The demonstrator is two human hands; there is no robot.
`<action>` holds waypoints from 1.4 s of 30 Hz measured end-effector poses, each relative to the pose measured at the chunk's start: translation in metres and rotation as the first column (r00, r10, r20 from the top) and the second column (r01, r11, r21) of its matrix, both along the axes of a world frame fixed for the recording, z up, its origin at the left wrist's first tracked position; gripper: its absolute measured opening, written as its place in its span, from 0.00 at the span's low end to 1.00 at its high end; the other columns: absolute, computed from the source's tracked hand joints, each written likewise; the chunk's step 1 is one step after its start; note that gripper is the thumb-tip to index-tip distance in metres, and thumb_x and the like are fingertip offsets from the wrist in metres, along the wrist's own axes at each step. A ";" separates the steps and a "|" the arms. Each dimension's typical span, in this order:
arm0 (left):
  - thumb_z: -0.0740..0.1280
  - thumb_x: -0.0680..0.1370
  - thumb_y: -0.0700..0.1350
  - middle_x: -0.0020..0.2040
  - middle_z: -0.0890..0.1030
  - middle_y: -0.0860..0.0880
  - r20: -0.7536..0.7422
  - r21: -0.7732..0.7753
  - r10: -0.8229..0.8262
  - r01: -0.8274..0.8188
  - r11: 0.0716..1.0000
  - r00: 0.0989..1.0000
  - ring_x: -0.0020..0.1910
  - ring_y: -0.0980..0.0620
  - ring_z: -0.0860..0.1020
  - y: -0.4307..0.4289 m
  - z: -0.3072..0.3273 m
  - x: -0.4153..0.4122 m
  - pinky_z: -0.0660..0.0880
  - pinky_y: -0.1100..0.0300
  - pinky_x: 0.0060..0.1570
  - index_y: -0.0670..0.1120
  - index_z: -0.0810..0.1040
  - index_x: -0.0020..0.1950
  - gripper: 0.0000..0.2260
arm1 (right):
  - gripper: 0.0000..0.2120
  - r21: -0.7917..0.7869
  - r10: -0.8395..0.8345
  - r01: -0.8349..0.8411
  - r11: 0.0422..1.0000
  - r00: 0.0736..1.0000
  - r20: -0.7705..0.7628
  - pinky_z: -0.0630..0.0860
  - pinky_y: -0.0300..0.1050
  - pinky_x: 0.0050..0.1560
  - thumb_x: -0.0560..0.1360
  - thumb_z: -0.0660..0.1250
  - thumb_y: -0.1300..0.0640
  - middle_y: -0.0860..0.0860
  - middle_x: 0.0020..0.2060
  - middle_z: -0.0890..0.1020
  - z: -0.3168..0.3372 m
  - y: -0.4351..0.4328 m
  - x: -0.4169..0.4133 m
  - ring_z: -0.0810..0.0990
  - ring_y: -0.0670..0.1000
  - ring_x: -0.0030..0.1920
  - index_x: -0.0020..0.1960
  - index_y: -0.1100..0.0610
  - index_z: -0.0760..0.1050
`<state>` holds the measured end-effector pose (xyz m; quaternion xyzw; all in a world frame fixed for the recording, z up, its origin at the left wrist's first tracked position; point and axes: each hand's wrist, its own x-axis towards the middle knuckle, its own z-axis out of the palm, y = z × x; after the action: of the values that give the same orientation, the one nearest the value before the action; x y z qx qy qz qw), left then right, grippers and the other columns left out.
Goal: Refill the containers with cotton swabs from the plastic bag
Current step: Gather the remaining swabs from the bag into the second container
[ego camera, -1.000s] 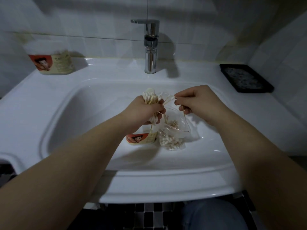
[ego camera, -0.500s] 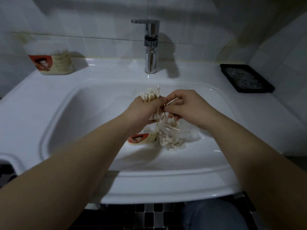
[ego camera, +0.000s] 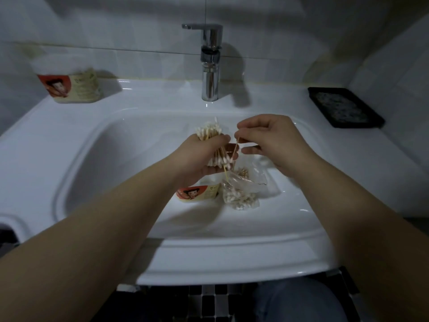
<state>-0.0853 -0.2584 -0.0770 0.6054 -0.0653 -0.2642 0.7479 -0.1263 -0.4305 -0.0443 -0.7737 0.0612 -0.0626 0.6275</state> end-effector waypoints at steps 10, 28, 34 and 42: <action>0.68 0.81 0.40 0.38 0.82 0.46 0.088 0.092 -0.129 0.121 0.988 0.988 0.38 0.49 0.82 -0.001 0.001 -0.006 0.80 0.53 0.45 0.43 0.80 0.48 0.03 | 0.20 -0.354 0.118 -0.075 0.932 0.988 0.103 0.82 0.48 0.57 0.80 0.68 0.62 0.46 0.62 0.83 -0.008 0.001 0.002 0.81 0.40 0.60 0.69 0.49 0.77; 0.66 0.82 0.41 0.48 0.83 0.44 0.031 0.002 -0.055 0.055 0.998 0.998 0.47 0.49 0.83 0.002 0.005 -0.003 0.81 0.55 0.47 0.40 0.81 0.61 0.10 | 0.69 -0.661 0.426 -0.411 0.628 0.892 -0.151 0.71 0.42 0.70 0.61 0.83 0.38 0.40 0.80 0.54 -0.010 0.018 -0.007 0.66 0.45 0.73 0.83 0.45 0.36; 0.67 0.82 0.46 0.44 0.83 0.49 -0.101 -0.023 -0.130 0.128 0.992 0.986 0.42 0.53 0.83 0.004 0.006 -0.003 0.77 0.59 0.42 0.46 0.82 0.53 0.06 | 0.52 -0.825 0.353 -0.240 0.512 0.934 -0.053 0.62 0.28 0.50 0.69 0.78 0.39 0.44 0.55 0.70 -0.002 0.015 -0.009 0.66 0.41 0.51 0.83 0.48 0.52; 0.67 0.81 0.42 0.50 0.84 0.45 -0.114 -0.043 -0.119 0.115 0.992 0.986 0.48 0.50 0.83 0.004 0.009 -0.004 0.78 0.57 0.46 0.44 0.81 0.57 0.07 | 0.55 -0.763 0.390 -0.256 0.594 0.921 -0.005 0.69 0.37 0.63 0.64 0.82 0.40 0.45 0.67 0.72 -0.005 0.015 -0.007 0.71 0.47 0.67 0.82 0.43 0.55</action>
<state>-0.0897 -0.2539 -0.0684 0.5705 -0.0620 -0.3414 0.7444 -0.1336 -0.4159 -0.0496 -0.9526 -0.1628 -0.0298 0.2553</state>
